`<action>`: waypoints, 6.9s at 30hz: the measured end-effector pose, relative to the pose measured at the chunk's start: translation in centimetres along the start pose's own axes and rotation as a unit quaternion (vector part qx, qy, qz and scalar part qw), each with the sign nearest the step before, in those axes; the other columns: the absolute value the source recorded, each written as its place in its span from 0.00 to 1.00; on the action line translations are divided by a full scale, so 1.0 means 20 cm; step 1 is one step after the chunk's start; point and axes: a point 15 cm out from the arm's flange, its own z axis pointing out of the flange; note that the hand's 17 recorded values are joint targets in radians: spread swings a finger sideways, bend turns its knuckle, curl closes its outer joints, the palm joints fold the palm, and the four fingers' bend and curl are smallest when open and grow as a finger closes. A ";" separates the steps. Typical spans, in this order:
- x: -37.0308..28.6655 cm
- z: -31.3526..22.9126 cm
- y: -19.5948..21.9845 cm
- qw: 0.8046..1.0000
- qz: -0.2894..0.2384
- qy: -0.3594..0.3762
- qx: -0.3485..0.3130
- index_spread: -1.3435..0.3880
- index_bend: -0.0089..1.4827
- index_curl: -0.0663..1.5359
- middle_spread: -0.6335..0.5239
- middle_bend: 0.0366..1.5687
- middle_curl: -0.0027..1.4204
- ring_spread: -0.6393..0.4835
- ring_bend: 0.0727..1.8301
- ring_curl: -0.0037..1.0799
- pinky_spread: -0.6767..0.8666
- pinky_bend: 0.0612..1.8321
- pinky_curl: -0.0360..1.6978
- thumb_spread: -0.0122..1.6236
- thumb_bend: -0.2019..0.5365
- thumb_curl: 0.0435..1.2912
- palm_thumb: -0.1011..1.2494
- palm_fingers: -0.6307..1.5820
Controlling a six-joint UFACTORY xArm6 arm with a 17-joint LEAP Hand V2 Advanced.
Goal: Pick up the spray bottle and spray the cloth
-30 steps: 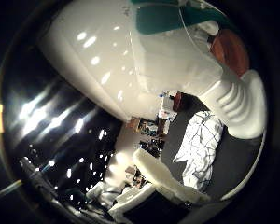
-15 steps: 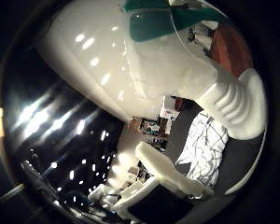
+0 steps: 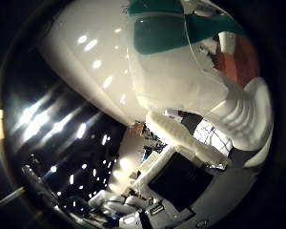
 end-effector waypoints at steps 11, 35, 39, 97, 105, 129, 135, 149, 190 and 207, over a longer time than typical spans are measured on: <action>0.01 0.00 0.00 1.000 0.002 -0.001 0.001 0.55 0.31 0.48 0.31 0.55 0.64 0.33 0.63 0.65 0.14 0.53 0.46 0.70 0.26 0.22 0.62 0.59; -0.01 -0.01 -0.03 1.000 0.004 -0.010 0.017 0.51 0.59 0.72 0.30 0.74 0.77 0.31 0.77 0.79 0.20 0.59 0.76 0.76 0.26 0.27 0.76 0.59; -0.02 -0.01 -0.04 1.000 0.003 -0.012 0.019 0.52 0.62 0.73 0.29 0.75 0.78 0.32 0.78 0.80 0.20 0.59 0.78 0.76 0.26 0.26 0.76 0.59; -0.79 0.12 0.19 0.996 -0.041 0.028 -0.078 0.58 0.75 0.67 0.29 0.78 0.80 0.30 0.77 0.88 0.28 0.62 0.85 0.76 0.26 0.28 0.76 0.62; -0.80 0.10 0.33 0.986 -0.004 0.102 -0.133 0.58 0.74 0.66 0.30 0.77 0.79 0.31 0.76 0.88 0.28 0.62 0.84 0.75 0.25 0.28 0.74 0.64; -1.16 0.31 0.49 0.963 -0.003 0.153 -0.220 0.58 0.72 0.65 0.29 0.74 0.80 0.32 0.75 0.86 0.28 0.61 0.81 0.74 0.25 0.26 0.72 0.67; -1.08 0.37 0.52 0.960 0.012 0.157 -0.231 0.58 0.73 0.65 0.29 0.73 0.80 0.32 0.75 0.86 0.28 0.61 0.81 0.74 0.25 0.26 0.73 0.67; -1.13 0.40 0.52 0.960 0.008 0.155 -0.235 0.58 0.72 0.66 0.29 0.73 0.81 0.31 0.74 0.87 0.28 0.61 0.81 0.75 0.26 0.24 0.73 0.66; -1.49 0.94 0.60 0.966 -0.064 0.099 -0.228 0.58 0.71 0.66 0.28 0.73 0.81 0.31 0.74 0.89 0.27 0.61 0.82 0.75 0.25 0.24 0.71 0.66; -1.75 1.46 0.76 0.962 -0.117 -0.004 -0.248 0.57 0.71 0.67 0.28 0.73 0.82 0.30 0.75 0.89 0.27 0.61 0.82 0.76 0.26 0.24 0.70 0.65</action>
